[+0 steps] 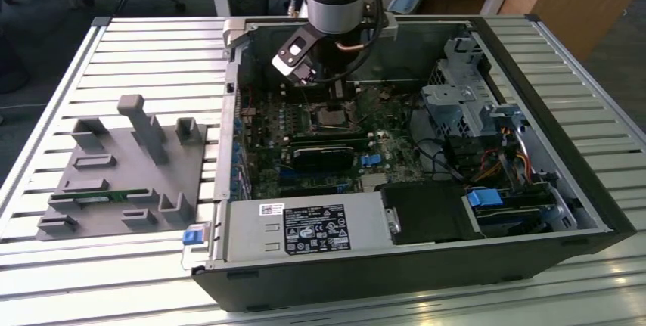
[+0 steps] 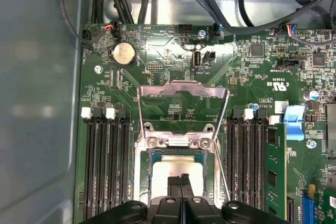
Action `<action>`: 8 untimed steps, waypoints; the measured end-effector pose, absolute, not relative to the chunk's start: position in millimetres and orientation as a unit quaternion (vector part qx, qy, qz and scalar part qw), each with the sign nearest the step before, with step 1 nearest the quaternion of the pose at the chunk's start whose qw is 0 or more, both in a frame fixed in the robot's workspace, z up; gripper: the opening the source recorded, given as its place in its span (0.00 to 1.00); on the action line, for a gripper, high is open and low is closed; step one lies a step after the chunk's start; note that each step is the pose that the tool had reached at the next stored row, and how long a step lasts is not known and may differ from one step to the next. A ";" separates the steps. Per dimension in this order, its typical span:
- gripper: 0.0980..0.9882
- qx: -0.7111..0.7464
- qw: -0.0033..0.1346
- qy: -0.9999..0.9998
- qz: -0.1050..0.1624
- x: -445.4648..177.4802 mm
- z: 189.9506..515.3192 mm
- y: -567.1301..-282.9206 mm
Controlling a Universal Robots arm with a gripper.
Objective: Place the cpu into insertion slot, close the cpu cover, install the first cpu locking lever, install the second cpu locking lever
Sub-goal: 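Place the cpu into insertion slot, then close the cpu cover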
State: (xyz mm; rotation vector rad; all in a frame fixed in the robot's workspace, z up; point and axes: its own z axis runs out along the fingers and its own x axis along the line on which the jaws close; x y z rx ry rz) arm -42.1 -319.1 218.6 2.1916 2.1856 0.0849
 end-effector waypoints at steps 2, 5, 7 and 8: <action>0.01 0.708 0.022 0.706 0.027 -42.1 219.9 -319.1; 0.01 0.708 0.022 0.706 0.027 -42.1 220.9 -319.1; 0.01 0.708 0.022 0.705 0.027 -42.1 221.5 -319.1; 0.01 0.708 0.022 0.705 0.027 -42.1 222.0 -319.1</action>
